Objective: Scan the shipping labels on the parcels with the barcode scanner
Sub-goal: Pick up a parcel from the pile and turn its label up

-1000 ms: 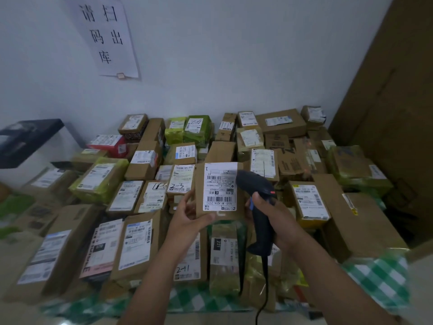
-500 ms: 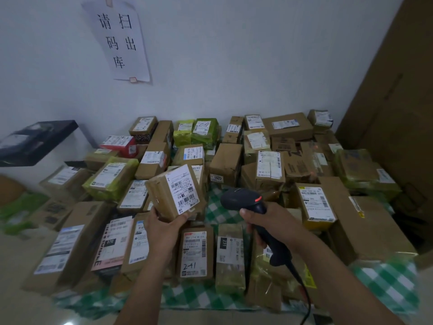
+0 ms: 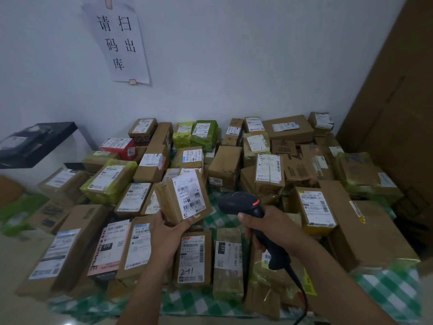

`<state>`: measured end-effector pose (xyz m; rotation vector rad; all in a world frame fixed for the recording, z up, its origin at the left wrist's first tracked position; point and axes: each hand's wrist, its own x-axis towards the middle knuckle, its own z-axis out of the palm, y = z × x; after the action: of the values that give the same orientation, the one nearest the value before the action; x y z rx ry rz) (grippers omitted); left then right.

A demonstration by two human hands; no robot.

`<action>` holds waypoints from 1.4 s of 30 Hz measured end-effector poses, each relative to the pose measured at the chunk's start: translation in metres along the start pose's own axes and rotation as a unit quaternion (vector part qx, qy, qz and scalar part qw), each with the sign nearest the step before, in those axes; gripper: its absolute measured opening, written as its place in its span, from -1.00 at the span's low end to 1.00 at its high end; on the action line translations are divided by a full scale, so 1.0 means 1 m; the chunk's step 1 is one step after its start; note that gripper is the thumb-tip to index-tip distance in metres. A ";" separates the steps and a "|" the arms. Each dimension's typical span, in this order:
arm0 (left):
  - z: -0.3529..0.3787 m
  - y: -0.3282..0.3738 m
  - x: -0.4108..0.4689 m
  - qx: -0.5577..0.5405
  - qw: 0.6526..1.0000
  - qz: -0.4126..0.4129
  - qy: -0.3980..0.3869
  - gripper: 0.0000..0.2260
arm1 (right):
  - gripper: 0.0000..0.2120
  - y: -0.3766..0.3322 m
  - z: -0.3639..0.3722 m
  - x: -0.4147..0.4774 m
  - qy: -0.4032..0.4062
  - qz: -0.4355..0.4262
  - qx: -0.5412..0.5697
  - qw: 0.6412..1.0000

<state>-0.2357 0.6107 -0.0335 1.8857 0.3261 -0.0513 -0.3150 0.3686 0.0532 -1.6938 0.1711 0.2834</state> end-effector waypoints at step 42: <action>0.129 -0.071 -0.060 0.381 0.908 -0.037 -0.173 0.09 | -0.75 0.058 -0.025 -0.001 0.147 0.117 0.096 0.978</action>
<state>-0.2944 0.4995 -0.1301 2.5773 0.1314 -0.6387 -0.3298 0.3357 0.0010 -1.5161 0.6019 0.1831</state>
